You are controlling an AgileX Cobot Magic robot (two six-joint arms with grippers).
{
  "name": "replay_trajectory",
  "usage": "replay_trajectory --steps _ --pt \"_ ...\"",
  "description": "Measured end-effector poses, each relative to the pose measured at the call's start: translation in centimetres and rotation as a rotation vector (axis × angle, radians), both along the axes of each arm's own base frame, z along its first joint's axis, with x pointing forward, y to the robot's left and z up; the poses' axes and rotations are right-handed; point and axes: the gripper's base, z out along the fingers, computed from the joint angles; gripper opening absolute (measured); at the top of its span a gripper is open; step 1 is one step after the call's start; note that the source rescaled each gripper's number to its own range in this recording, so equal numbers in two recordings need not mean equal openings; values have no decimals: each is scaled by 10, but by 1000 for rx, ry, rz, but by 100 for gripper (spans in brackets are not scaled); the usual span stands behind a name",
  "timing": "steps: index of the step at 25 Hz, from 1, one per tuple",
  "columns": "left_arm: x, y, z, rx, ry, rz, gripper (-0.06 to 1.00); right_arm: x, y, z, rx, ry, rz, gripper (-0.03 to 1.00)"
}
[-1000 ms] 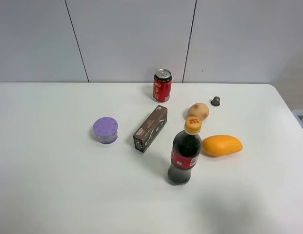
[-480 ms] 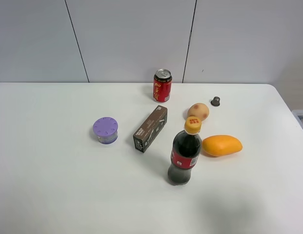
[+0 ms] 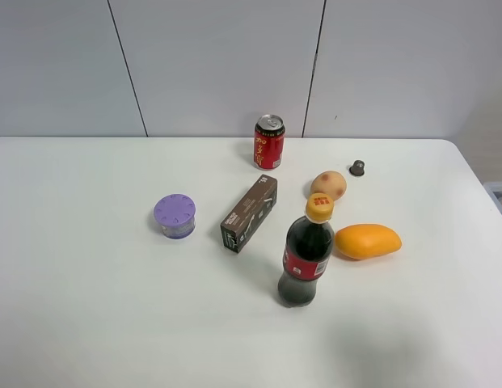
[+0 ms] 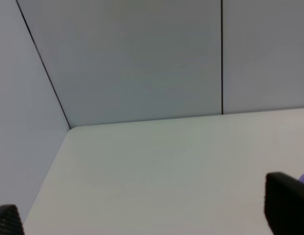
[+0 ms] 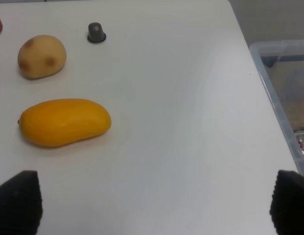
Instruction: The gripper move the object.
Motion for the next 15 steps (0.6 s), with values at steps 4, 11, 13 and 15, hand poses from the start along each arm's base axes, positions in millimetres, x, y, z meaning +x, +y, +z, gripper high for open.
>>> replay_trajectory --steps 4,11,13,15 --pt "-2 -1 -16 -25 57 -7 99 0 0 0 0 0 0 100" --pt "8 -3 -41 -84 177 -32 99 0 0 0 0 0 0 100" --pt "10 -4 -48 -106 217 -44 99 0 0 0 0 0 0 100" --pt "10 -5 -51 -115 240 -47 99 0 0 0 0 0 0 100"
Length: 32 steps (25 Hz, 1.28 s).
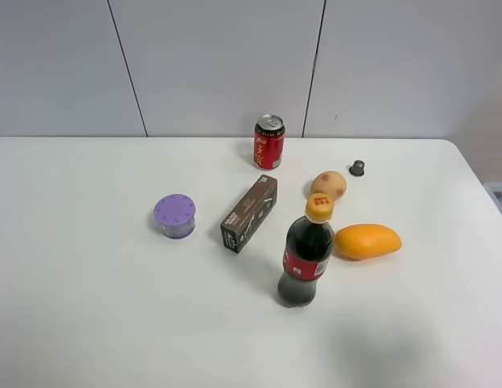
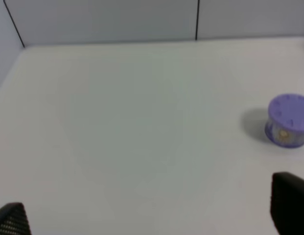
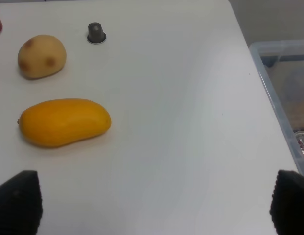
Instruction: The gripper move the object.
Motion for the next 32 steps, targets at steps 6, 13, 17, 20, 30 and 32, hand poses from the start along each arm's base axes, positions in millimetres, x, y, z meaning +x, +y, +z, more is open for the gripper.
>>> replay_trajectory --steps 6,13,17,20,30,32 --pt "2 0 -6 -21 31 -1 99 0 0 0 0 0 0 100" --pt "2 0 -6 -23 31 0 99 0 0 0 0 0 0 100" --pt "2 0 -6 -24 31 0 99 0 0 0 0 0 0 100" --pt "2 0 -6 -24 31 0 99 0 0 0 0 0 0 100" --pt "2 0 -6 -24 31 0 99 0 0 0 0 0 0 100" --pt "2 0 -6 -24 31 0 99 0 0 0 0 0 0 100"
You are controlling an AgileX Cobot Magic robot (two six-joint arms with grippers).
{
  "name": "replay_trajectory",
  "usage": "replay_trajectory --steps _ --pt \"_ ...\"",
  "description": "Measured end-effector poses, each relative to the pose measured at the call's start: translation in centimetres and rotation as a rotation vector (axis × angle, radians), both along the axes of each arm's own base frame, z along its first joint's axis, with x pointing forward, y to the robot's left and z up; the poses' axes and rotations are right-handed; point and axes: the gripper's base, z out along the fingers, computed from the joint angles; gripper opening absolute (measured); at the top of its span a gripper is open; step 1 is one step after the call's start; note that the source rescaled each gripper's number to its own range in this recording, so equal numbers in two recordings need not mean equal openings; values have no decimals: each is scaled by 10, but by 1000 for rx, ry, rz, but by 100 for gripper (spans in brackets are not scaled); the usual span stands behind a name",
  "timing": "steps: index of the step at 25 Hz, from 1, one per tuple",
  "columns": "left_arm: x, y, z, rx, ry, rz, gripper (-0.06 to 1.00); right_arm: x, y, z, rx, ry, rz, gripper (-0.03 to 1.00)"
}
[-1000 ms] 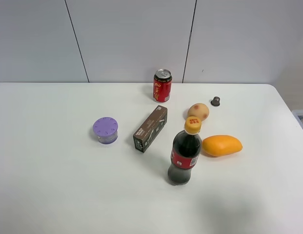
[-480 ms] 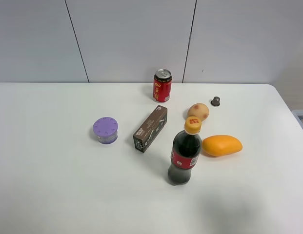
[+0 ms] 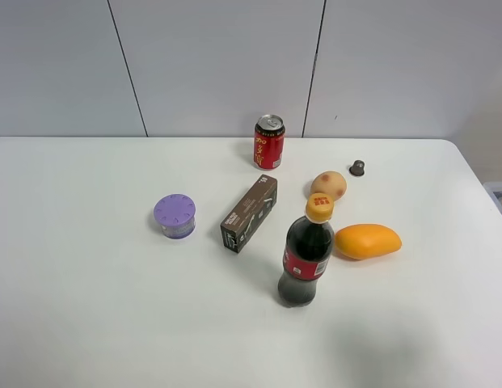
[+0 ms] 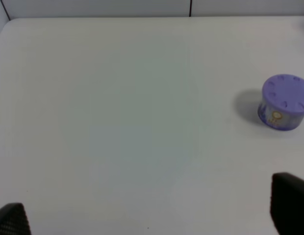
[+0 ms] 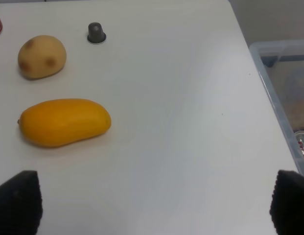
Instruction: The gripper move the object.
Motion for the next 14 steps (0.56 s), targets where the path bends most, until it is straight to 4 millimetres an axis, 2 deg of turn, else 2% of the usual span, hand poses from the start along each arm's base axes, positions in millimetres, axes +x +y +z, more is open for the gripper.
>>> replay_trajectory --steps 14 --pt "0 0 0 -1 0 -2 99 0 0 0 0 0 0 100"
